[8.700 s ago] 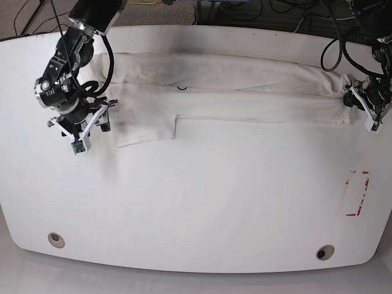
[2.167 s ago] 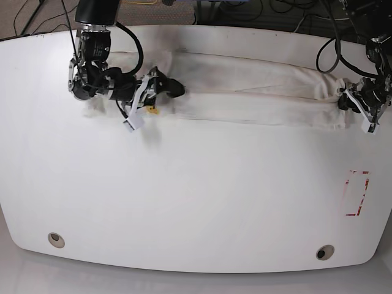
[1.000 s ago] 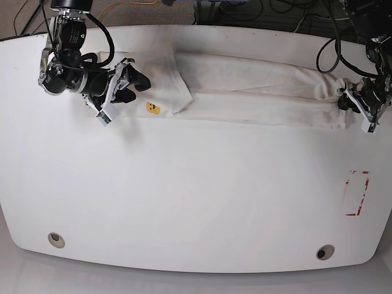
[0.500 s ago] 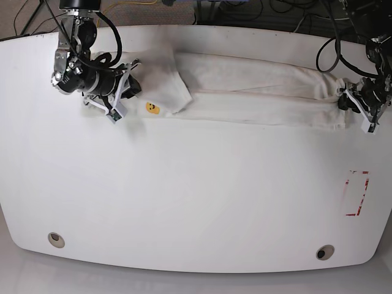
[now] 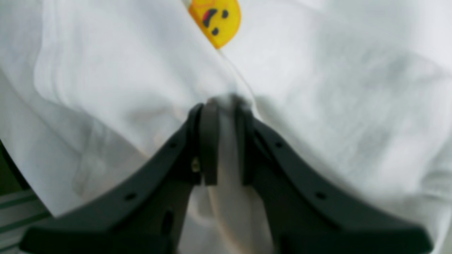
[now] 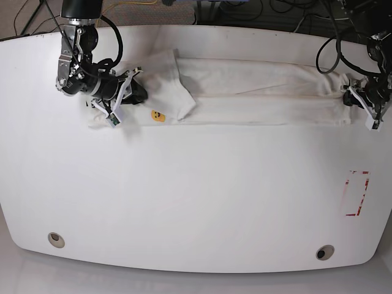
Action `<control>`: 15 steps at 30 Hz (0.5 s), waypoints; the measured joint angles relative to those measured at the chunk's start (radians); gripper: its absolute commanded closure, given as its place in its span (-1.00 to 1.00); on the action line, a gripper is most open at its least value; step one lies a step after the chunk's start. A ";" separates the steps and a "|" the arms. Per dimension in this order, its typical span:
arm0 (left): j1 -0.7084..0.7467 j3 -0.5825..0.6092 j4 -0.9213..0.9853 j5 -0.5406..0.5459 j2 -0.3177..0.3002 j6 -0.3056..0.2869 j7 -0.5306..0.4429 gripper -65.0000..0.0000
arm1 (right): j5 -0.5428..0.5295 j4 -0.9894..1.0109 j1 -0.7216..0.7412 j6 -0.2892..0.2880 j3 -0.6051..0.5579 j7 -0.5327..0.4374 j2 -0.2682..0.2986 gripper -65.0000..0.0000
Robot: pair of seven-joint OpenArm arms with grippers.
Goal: Layout the t-shirt on the table in an organized manner, then fold the t-shirt properly
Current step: 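Pull the right gripper back and press the folded end flat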
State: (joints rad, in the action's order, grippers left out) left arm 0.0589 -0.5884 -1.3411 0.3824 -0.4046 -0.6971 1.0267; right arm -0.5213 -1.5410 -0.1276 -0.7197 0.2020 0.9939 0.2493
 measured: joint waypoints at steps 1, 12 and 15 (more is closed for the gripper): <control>-0.005 -0.010 0.000 0.016 0.000 0.000 0.014 0.10 | -0.001 0.009 0.005 0.000 0.000 -0.003 -0.001 0.72; -0.017 -0.154 0.000 0.261 -0.004 0.001 0.121 -0.44 | -0.003 0.016 0.004 0.000 0.000 -0.022 -0.002 0.73; -0.011 -0.163 0.000 0.298 -0.006 0.001 0.143 -0.45 | -0.003 0.015 0.004 0.001 0.000 -0.022 -0.002 0.73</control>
State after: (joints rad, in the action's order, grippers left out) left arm 0.0479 -0.7517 -1.3407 0.6807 -0.4107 -0.6964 1.1694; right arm -0.5243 -1.5257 -0.1238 -0.7189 0.2020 0.9722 0.2470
